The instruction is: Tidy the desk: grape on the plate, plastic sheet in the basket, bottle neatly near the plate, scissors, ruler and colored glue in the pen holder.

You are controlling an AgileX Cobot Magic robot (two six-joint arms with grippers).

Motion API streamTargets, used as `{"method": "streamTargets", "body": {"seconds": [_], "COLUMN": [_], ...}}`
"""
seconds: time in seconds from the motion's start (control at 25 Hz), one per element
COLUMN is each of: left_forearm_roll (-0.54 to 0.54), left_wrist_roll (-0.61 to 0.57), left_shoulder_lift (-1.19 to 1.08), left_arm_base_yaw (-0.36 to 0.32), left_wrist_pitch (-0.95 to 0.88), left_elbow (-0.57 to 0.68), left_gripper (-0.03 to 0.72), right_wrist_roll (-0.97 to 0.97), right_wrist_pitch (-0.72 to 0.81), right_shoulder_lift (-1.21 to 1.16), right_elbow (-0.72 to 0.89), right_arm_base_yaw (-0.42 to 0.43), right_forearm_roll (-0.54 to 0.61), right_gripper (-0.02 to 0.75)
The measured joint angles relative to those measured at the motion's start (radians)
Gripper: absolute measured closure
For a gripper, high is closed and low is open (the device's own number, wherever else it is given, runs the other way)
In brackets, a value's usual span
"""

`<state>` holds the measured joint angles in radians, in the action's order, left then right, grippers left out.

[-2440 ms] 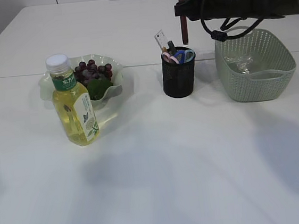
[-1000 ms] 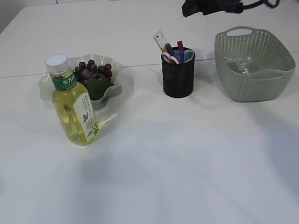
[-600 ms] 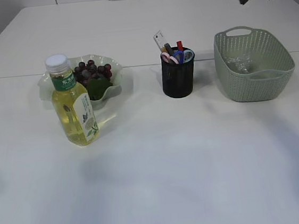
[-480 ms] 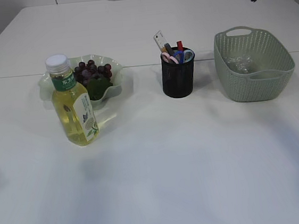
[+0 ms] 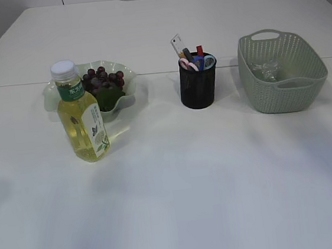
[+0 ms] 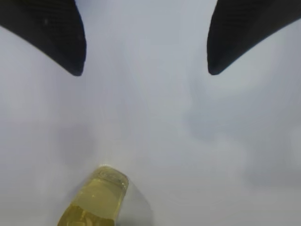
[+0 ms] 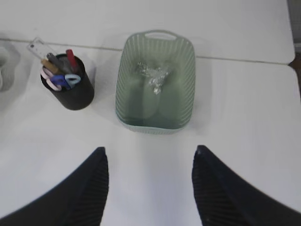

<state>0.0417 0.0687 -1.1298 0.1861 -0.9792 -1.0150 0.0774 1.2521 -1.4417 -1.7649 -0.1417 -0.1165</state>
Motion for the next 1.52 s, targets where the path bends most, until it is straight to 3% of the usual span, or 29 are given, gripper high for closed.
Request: {"method": "streamTargets", "body": {"seconds": [0.44, 1.04, 1.2, 1.52], "left_forearm_roll": [-0.042, -0.042, -0.051, -0.062], "left_wrist_roll": [0.025, 0.029, 0.029, 0.029], "left_shoulder_lift": [0.213, 0.610, 0.700, 0.883], "left_arm_base_yaw": [0.000, 0.000, 0.000, 0.000], "left_wrist_pitch": [-0.095, -0.232, -0.236, -0.263], "left_elbow": [0.001, 0.001, 0.009, 0.178], "left_gripper": [0.103, 0.121, 0.125, 0.126], "right_wrist_roll": [0.053, 0.069, 0.071, 0.071], "right_wrist_pitch": [0.014, 0.022, 0.022, 0.030], "right_shoulder_lift": [0.350, 0.998, 1.180, 1.428], "right_elbow": [0.045, 0.672, 0.777, 0.864], "right_arm_base_yaw": [0.000, 0.000, 0.000, 0.000], "right_forearm_roll": [-0.014, 0.021, 0.032, 0.080], "right_gripper": [0.289, 0.289, 0.289, 0.289]}}
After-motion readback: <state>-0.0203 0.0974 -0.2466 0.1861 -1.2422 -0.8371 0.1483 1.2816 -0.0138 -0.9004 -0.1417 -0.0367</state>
